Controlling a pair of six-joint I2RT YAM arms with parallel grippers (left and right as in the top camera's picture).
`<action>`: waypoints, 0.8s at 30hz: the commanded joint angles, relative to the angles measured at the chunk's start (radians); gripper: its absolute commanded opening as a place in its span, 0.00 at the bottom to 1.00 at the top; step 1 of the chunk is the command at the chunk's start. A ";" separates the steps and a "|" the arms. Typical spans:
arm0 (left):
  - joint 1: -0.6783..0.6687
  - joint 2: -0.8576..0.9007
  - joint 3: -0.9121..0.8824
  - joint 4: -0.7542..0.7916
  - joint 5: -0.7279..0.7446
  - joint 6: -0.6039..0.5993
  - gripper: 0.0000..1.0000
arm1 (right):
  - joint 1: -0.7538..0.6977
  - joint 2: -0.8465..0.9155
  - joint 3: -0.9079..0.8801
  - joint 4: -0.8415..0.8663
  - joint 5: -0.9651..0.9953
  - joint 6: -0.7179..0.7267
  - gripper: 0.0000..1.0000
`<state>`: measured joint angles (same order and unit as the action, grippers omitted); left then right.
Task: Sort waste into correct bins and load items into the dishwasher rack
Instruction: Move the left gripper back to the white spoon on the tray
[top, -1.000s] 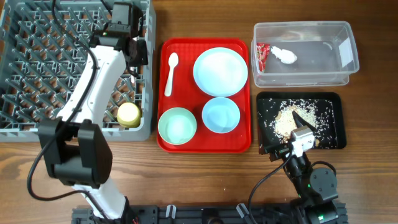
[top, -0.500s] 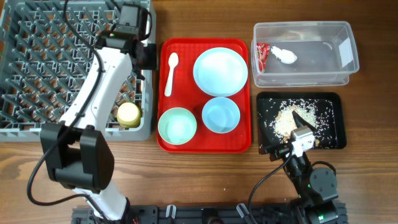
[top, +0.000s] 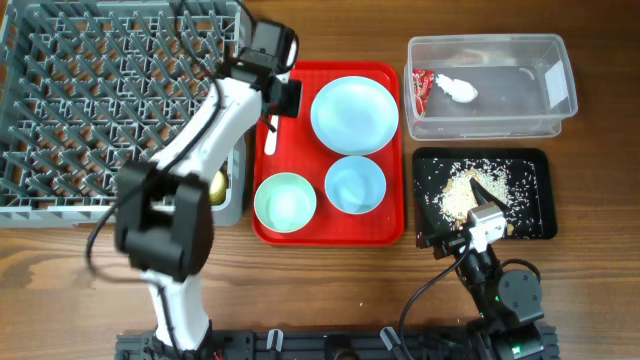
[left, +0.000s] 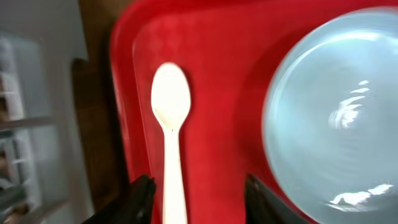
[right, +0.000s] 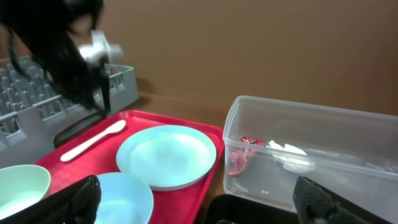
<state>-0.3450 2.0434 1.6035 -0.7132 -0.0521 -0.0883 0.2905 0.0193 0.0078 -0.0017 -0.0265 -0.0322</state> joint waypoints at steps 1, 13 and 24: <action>0.007 0.104 -0.003 0.015 -0.024 -0.005 0.42 | -0.008 -0.014 -0.003 0.005 -0.019 -0.013 1.00; 0.007 0.162 -0.003 0.029 -0.023 -0.005 0.34 | -0.008 -0.014 -0.003 0.005 -0.019 -0.014 1.00; 0.004 0.162 -0.003 0.028 0.071 -0.005 0.04 | -0.008 -0.014 -0.003 0.005 -0.019 -0.014 1.00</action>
<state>-0.3443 2.1929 1.6032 -0.6868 -0.0124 -0.0887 0.2905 0.0193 0.0078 -0.0017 -0.0265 -0.0322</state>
